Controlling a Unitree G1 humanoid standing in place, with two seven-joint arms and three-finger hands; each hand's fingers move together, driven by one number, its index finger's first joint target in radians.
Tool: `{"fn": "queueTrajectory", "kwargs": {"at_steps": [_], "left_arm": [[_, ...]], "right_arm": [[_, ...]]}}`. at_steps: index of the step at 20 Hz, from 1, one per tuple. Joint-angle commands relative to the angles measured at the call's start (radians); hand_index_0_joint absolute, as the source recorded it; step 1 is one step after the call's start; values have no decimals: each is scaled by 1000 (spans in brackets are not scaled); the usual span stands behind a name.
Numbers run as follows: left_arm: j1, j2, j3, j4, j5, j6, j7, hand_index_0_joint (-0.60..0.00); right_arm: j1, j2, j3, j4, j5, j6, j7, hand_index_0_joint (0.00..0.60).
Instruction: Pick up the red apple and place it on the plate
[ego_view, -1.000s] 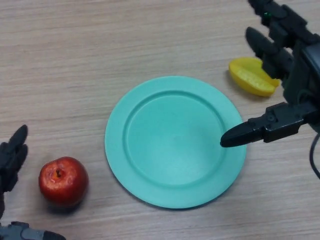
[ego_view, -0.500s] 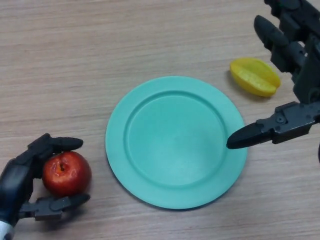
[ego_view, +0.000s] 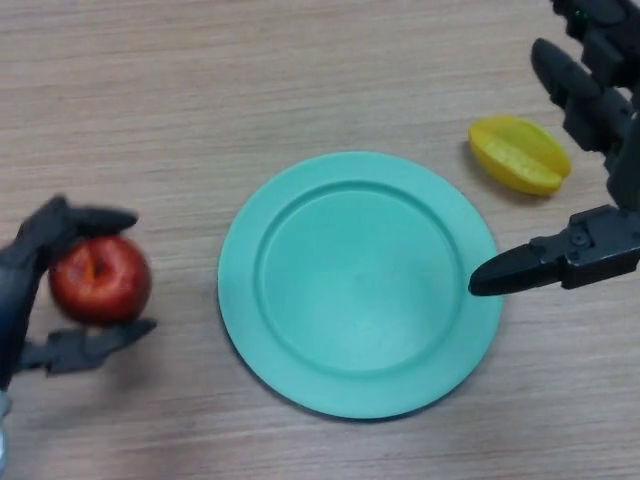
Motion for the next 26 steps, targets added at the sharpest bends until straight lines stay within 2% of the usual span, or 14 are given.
{"fn": "queueTrajectory", "kwargs": {"at_steps": [1,6,7,8,10,13,15,16,17,19,22,24,25,26], "left_arm": [[-82,13,-37,-141,-73,94,-79,-600],[-210,-40,-161,-62,-50,145,-84,-600],[-239,-42,-214,10,53,74,-82,-600],[-248,-41,-230,39,102,47,-85,-600],[-252,-85,-198,29,12,49,-101,-600],[-254,-84,-206,36,-3,43,-94,-200],[-269,-76,-217,45,53,13,-65,0],[-274,-73,-214,43,69,10,-62,0],[-275,-64,-194,-43,24,77,-122,0],[-280,-60,-156,-192,-63,203,-151,0],[-262,-41,-115,-366,-194,311,-132,0],[-259,-7,-52,-444,-273,378,-117,0],[-278,19,26,-500,-410,507,-86,0],[-281,33,52,-510,-456,534,-73,0]], "right_arm": [[-18,-49,-73,-63,20,-124,-26,0],[13,-63,-126,-73,44,-127,-6,0],[19,-81,-156,-79,62,-107,3,0],[24,-87,-161,-77,63,-113,7,0],[48,-99,-192,-73,71,-135,24,0],[61,-108,-218,-73,88,-139,33,0],[73,-126,-241,-61,108,-145,41,0],[73,-125,-241,-56,111,-145,40,0],[65,-134,-246,-37,110,-157,43,0],[53,-143,-239,-13,107,-181,48,0],[43,-151,-232,13,96,-216,64,0],[49,-152,-229,38,70,-257,77,0],[55,-149,-220,64,39,-298,87,0],[58,-146,-216,74,26,-316,90,0]]}}
